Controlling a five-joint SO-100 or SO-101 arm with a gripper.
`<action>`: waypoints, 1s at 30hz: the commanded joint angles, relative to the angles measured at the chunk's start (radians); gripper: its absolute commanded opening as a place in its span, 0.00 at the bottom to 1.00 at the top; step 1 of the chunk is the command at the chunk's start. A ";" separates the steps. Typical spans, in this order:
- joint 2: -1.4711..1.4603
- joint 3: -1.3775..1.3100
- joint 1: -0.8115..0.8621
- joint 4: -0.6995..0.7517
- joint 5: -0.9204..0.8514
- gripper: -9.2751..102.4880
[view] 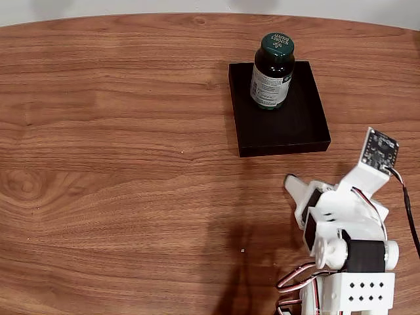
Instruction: Pick up the pill bottle and place it in the black box.
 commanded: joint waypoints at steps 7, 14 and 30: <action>0.058 -0.017 -0.057 0.158 -0.064 0.18; 0.069 -0.017 -0.101 0.218 -0.094 0.11; 0.095 -0.017 -0.143 0.367 -0.058 0.08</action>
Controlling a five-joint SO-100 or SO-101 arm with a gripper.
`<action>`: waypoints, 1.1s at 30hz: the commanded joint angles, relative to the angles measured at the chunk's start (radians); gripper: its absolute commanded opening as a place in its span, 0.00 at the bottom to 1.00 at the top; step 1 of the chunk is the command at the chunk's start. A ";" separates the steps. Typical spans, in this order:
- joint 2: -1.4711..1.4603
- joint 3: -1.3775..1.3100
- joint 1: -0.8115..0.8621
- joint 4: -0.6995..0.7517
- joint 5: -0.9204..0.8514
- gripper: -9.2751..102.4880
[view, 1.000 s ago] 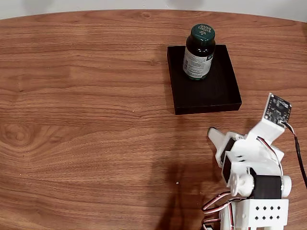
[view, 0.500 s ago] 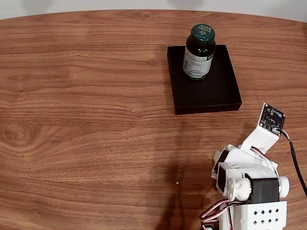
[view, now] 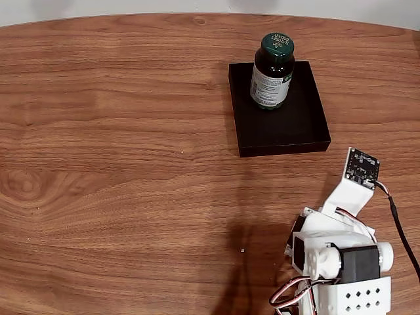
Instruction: Pick up the pill bottle and place it in the black box.
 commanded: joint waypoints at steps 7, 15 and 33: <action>0.009 -0.017 0.003 0.104 0.103 0.08; 0.026 -0.017 0.000 0.219 0.221 0.08; 0.043 -0.017 0.031 0.236 0.216 0.08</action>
